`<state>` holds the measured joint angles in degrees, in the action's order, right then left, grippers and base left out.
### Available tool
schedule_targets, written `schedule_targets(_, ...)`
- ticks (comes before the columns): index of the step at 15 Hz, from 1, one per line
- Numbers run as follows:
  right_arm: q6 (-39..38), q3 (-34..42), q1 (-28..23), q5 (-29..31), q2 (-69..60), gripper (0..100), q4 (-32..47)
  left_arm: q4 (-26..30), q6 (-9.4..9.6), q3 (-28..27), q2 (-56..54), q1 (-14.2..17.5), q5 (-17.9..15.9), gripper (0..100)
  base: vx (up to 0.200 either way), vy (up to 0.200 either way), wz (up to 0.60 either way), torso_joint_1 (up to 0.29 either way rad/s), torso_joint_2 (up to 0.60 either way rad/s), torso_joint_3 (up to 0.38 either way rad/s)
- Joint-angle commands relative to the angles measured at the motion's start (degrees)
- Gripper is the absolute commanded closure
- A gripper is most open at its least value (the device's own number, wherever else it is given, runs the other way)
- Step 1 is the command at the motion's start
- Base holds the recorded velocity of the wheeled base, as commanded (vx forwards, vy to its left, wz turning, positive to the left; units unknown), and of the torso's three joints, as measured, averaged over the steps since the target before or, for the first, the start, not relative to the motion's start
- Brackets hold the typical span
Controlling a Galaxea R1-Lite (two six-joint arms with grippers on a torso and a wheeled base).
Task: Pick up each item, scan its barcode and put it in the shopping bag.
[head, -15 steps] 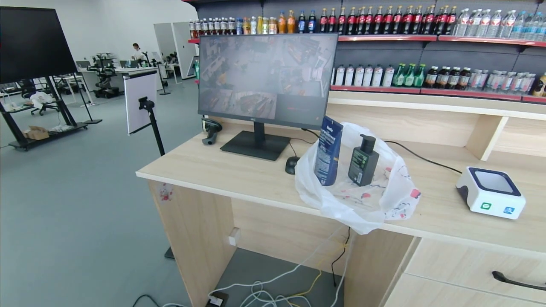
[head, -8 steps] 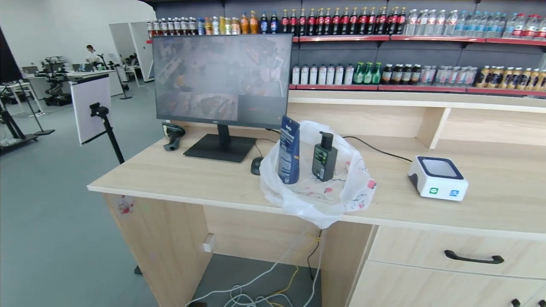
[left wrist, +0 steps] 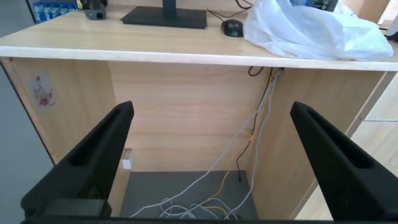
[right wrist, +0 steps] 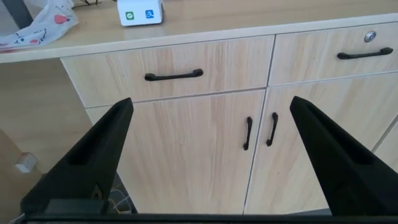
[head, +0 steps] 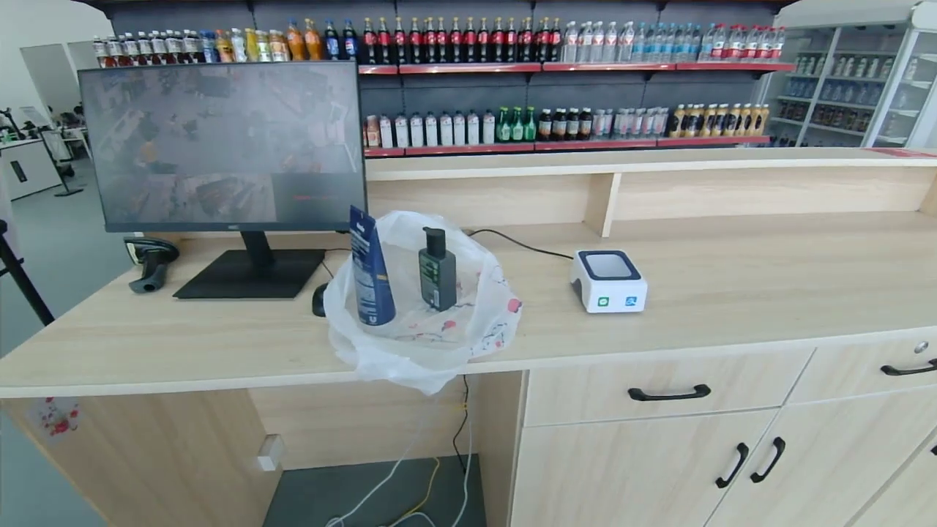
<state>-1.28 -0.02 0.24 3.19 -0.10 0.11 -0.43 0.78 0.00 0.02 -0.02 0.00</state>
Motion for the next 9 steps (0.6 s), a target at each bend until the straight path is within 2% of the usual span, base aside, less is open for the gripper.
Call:
schedule_targets(1, 0.05, 0.02, 0.02, -0.03, 0.10, 0, -0.02, -0.01, -0.08, 0.00, -0.02, 0.02, 0.00, 0, 0.000, -0.200, 0.00, -0.002, -0.01, 0.002)
schedule_targets(9, 1.02, 0.02, 0.02, -0.03, 0.10, 0, -0.02, 0.16, 0.01, 0.00, -0.02, -0.06, 0.00, 0, 0.000, -0.200, 0.00, 0.002, 0.00, -0.001)
